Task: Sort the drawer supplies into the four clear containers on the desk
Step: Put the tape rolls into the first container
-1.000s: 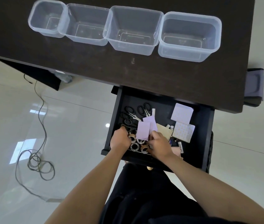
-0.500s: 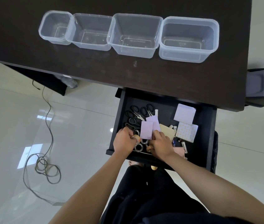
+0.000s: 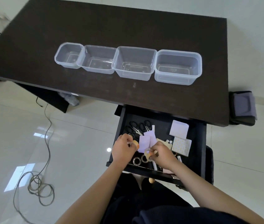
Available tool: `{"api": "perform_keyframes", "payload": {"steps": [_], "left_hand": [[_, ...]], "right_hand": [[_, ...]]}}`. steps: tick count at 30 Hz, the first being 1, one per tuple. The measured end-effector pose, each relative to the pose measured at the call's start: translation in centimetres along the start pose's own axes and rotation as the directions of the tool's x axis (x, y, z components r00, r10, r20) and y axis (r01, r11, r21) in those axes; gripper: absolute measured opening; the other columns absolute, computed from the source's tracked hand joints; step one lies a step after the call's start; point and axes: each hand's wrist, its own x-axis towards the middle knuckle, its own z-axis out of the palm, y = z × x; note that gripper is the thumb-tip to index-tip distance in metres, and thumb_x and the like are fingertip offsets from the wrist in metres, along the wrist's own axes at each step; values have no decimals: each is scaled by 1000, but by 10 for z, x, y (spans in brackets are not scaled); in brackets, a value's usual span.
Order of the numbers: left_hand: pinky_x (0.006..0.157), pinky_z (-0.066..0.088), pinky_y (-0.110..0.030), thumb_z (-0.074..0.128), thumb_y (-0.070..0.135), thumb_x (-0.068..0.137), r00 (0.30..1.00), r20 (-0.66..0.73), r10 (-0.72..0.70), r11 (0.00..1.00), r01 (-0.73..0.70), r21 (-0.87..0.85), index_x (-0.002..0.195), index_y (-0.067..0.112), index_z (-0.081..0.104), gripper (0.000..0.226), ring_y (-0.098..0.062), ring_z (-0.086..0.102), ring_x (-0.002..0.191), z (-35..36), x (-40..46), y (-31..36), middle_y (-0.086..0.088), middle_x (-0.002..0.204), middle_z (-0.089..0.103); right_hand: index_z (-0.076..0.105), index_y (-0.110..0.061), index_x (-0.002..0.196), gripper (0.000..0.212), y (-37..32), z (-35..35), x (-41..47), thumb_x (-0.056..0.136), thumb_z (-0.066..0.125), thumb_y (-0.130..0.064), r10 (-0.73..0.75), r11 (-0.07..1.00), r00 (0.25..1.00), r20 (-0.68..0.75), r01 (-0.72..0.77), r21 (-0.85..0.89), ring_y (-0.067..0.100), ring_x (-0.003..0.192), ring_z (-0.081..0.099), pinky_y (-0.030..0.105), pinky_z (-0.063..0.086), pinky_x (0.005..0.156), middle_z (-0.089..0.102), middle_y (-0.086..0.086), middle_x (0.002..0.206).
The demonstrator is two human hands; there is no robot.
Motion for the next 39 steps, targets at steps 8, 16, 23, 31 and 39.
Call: {"api": "perform_keyframes", "payload": {"steps": [8,16,23,31,39], "left_hand": [[71,49,-28,62,12,77,994,-71,82,986,-91,-139,88,18,59,13,-16,62,83,-42,28,0,9,100,59],[72,50,-25,57,8,83,979,-44,197,966,-201,-162,95,14,63,15,-18,63,86,-145,83,-37,3,103,58],[62,37,-6,58,6,82,947,-122,296,948,-307,-84,92,8,69,16,-12,57,75,-256,138,-78,-4,101,61],[81,43,-21,57,7,87,881,-160,445,893,-449,11,106,9,71,23,-23,60,93,-339,205,-57,-10,108,58],[88,43,-24,56,9,86,854,-80,513,856,-503,116,106,8,71,26,-26,57,104,-370,290,-24,-12,112,56]], "right_hand": [[67,-14,86,4,-73,-19,24,84,65,-11,-40,980,975,-220,82,183,14,90,57,16,38,75,49,-5,106],[56,-15,69,18,-190,-5,68,80,70,-10,-56,960,912,-406,161,229,5,59,43,16,34,58,46,-7,74],[63,-6,75,8,-298,18,111,78,71,-7,-122,961,864,-489,227,161,8,63,48,9,36,56,52,1,81],[65,-10,79,4,-377,-14,150,82,68,-11,-191,961,808,-558,271,63,15,73,49,18,34,62,52,1,85],[66,-5,86,13,-417,-65,222,84,66,-17,-134,978,790,-598,201,47,23,85,57,28,42,74,59,9,99]]}}
